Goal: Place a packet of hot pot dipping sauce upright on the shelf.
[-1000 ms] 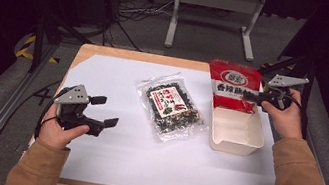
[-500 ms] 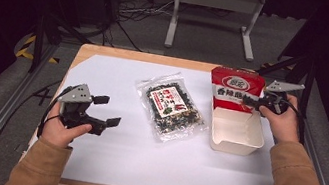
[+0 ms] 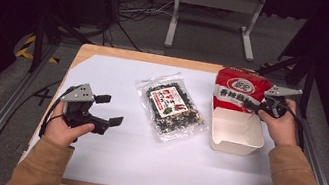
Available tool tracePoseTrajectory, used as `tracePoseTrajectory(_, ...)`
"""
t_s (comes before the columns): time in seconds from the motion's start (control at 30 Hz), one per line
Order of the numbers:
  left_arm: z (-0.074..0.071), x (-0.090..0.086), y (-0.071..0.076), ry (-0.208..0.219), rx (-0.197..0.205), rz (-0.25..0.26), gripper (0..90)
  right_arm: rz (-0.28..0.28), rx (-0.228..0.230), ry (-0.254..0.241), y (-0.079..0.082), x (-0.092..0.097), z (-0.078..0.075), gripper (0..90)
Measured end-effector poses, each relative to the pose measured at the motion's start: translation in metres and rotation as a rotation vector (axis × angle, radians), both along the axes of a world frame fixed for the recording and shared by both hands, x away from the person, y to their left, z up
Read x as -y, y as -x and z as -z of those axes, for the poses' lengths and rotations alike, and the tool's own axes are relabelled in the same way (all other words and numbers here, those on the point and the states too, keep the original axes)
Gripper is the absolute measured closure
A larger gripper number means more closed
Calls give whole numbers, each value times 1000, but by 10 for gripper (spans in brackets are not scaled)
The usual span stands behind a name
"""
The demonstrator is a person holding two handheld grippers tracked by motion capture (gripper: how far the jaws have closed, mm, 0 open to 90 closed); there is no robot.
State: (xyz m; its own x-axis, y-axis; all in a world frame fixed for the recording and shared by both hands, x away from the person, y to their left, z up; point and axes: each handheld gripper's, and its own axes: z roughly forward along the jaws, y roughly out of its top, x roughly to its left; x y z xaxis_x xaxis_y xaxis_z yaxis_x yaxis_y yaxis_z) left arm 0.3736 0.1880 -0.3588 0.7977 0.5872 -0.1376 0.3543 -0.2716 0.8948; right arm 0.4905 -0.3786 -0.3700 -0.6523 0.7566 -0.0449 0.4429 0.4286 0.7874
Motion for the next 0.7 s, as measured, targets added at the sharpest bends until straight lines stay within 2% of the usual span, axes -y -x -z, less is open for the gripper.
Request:
tracePoseTrajectory(0.13,5,1,-4,-11,-16,-36,60,11,-10,1,1,-1,-1,879)
tracePoseTrajectory(0.2,8,1,-6,-6,-22,-54,55,18,-14,2,2,-1,-2,845)
tracePoseTrajectory(0.27,11,1,-10,-12,-12,-73,45,30,-6,-8,3,-1,-3,792)
tracePoseTrajectory(0.33,12,2,-11,-17,-7,-69,38,39,-6,-29,5,2,-4,754)
tracePoseTrajectory(0.37,14,3,-13,-21,5,-60,38,39,-6,-29,5,2,-4,754)
tracePoseTrajectory(0.5,17,5,-18,-64,65,-64,32,66,2,-36,13,5,-11,645)
tracePoseTrajectory(0.57,18,5,-19,-67,60,-63,44,72,7,-49,16,7,-14,592)
tracePoseTrajectory(0.63,17,4,-21,-82,65,-79,71,77,17,-37,21,8,-18,534)
tracePoseTrajectory(0.7,17,3,-23,-79,70,-82,114,92,39,-42,27,10,-22,468)
